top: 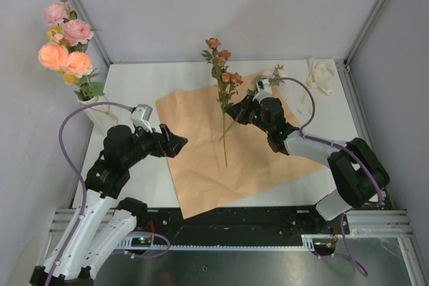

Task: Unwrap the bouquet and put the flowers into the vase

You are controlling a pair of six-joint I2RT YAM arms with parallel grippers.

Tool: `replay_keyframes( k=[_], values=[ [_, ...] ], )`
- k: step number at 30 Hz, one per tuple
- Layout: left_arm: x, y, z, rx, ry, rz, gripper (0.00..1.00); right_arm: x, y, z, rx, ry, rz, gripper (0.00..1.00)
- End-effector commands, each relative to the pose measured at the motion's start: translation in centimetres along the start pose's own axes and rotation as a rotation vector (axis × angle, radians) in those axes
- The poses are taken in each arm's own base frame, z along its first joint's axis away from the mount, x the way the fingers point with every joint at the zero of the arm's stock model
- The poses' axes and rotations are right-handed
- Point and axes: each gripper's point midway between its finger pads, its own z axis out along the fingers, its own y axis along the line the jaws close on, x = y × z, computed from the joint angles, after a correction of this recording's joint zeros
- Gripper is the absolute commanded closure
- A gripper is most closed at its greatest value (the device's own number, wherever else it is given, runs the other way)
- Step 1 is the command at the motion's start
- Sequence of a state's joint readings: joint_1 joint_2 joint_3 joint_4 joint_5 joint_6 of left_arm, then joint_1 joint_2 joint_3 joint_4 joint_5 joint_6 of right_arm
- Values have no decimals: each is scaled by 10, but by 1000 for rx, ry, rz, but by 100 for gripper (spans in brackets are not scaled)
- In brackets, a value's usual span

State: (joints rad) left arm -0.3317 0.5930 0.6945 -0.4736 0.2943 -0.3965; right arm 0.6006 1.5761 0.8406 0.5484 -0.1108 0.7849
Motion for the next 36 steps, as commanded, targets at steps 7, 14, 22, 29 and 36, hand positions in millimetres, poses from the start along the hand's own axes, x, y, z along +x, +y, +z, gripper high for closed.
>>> replay_keyframes(
  k=[7, 14, 22, 29, 36],
  values=[
    [-46, -52, -3, 213, -90, -14, 10, 38, 130, -63, -419, 55, -59, 100],
    [-54, -70, -4, 313, -160, -56, 20, 62, 174, -83, -580, 111, -24, 100],
    [-49, -68, 1, 341, -208, -123, 36, 83, 190, -86, -646, 149, 18, 100],
    [-46, -65, 5, 332, -199, -131, 59, 92, 193, -84, -664, 168, 34, 100],
    [-49, -63, 6, 320, -208, -116, 98, 96, 187, -83, -645, 181, 32, 88]
  ],
)
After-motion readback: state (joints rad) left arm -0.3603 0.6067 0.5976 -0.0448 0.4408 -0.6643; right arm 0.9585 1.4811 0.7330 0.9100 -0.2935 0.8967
